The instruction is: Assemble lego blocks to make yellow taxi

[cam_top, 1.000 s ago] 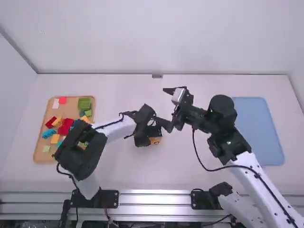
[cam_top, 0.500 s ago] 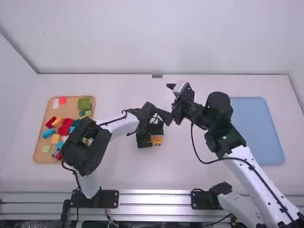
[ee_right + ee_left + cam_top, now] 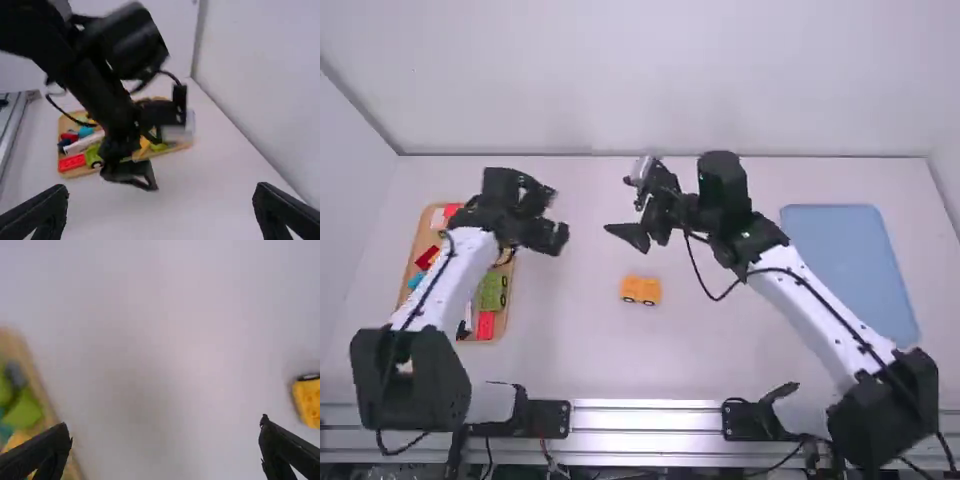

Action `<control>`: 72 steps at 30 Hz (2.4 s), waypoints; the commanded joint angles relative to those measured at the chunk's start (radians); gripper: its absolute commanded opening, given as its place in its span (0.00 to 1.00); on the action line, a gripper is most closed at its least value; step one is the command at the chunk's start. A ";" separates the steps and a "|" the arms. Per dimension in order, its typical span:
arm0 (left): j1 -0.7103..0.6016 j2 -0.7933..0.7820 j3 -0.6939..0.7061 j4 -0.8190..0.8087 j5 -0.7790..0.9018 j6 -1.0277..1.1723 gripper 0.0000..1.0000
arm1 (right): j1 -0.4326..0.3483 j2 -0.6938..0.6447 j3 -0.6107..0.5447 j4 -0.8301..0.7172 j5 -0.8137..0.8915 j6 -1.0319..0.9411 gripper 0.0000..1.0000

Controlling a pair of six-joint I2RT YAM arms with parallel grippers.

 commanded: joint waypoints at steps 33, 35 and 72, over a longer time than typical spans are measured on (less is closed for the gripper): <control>0.713 -0.169 0.054 -0.335 -0.159 -0.654 0.99 | 0.108 0.318 0.334 -0.075 -0.199 -0.129 0.98; 0.706 -0.131 0.093 -0.363 -0.235 -0.648 0.99 | 0.109 0.318 0.334 -0.075 -0.199 -0.129 0.98; 0.742 0.489 0.236 -0.180 -0.175 0.503 0.53 | 0.012 0.318 0.346 0.003 -0.202 -0.120 0.98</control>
